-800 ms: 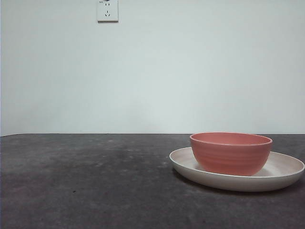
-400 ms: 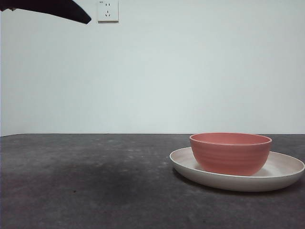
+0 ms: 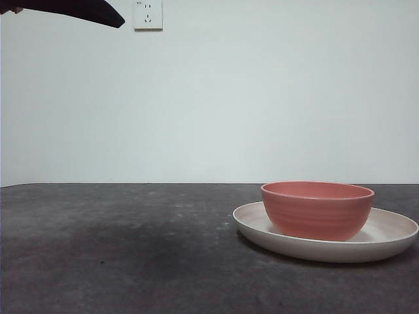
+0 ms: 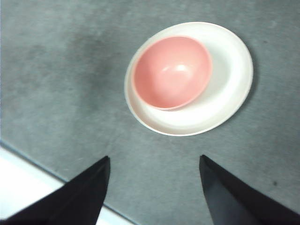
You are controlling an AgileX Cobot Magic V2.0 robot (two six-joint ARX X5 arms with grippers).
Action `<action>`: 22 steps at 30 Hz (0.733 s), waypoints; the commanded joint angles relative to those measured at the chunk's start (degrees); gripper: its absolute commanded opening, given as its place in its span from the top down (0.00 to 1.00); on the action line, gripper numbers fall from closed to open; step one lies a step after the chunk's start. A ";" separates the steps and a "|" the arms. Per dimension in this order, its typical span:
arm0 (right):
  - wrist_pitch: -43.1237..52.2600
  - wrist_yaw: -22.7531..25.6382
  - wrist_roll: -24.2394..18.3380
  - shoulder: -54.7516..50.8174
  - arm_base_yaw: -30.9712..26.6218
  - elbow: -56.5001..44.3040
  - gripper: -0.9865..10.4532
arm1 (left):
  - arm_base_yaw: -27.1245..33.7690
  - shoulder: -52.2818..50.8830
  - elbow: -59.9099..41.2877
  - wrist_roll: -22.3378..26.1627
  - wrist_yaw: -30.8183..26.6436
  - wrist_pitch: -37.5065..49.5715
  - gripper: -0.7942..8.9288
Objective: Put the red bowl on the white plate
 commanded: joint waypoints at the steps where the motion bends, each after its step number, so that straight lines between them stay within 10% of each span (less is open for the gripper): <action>1: 2.73 1.62 1.09 3.04 -0.59 0.90 0.65 | -0.42 0.35 0.37 1.18 0.44 0.44 0.63; 22: 26.43 -2.29 1.07 41.07 -9.77 0.92 0.66 | -0.42 0.35 0.37 2.45 0.42 -0.02 0.63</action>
